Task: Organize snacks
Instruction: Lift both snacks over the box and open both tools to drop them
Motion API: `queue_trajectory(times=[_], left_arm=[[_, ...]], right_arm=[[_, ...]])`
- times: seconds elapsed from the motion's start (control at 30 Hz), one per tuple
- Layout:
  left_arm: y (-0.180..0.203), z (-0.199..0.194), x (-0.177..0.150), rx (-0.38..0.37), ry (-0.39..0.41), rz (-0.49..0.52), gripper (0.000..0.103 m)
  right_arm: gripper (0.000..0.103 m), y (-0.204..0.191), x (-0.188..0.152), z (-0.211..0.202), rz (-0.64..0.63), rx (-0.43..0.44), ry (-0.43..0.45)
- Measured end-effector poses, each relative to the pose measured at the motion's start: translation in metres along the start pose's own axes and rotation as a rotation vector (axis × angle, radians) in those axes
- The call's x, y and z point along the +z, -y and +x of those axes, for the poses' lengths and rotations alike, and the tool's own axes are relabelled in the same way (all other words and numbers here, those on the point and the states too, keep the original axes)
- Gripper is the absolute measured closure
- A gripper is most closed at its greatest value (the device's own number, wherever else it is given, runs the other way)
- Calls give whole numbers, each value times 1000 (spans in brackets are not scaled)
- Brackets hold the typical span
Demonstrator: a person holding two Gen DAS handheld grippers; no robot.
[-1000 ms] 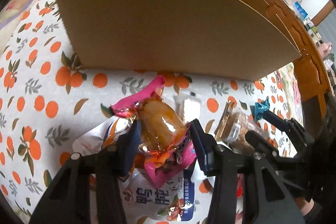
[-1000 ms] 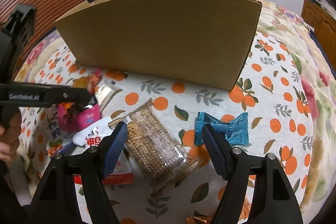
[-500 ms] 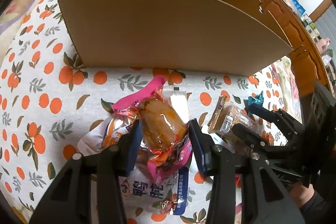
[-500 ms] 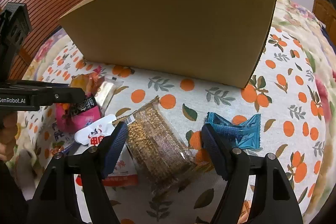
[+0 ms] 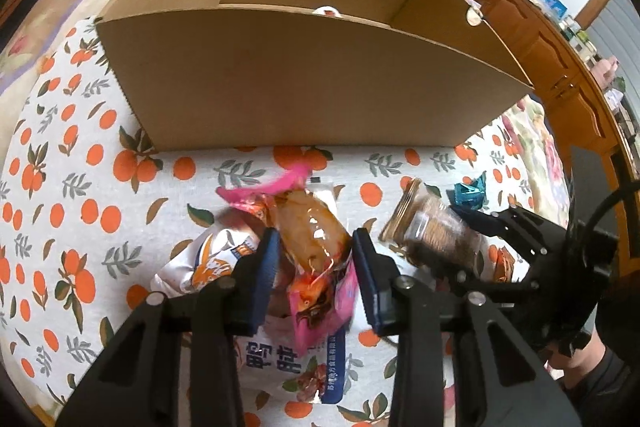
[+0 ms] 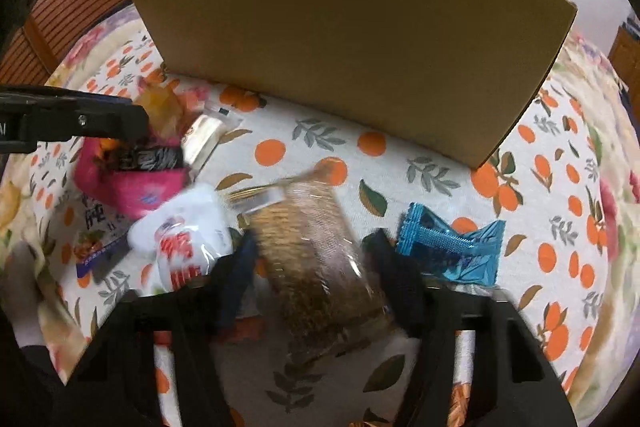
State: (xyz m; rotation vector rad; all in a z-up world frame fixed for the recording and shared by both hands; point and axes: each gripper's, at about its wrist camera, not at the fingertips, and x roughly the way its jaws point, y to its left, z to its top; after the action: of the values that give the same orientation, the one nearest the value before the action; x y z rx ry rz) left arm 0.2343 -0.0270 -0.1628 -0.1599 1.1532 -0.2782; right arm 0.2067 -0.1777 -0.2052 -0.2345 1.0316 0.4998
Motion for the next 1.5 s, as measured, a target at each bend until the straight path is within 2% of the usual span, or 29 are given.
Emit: queue_trajectory(times=[0.13,0.37,0.57,0.73,0.83,0.93,1.2,1.5], left_arm=[[0,7,-1,26,-2,8,71],[-6,9,2,4,-1,-22,72],[-8,16,8,-14,-1,-28,68],[-7,23,11,-16,5,-20,57],[-6,37,8,19,-31,2,53],[-2,39,6,33,-16,34,55],[2,25,4,8,-12,34,61],[17,-18,4,3,50,99,61]], right_arm=[[53,1,0,0,-4,-3,-2],[55,1,0,-1,1,-4,-3],[54,0,0,0,2,-9,-3],[54,1,0,0,1,-10,-2],[54,0,0,0,0,-11,-2],[54,0,1,0,0,-11,-2],[58,1,2,-3,6,-4,5],[58,3,10,-25,18,-1,62]])
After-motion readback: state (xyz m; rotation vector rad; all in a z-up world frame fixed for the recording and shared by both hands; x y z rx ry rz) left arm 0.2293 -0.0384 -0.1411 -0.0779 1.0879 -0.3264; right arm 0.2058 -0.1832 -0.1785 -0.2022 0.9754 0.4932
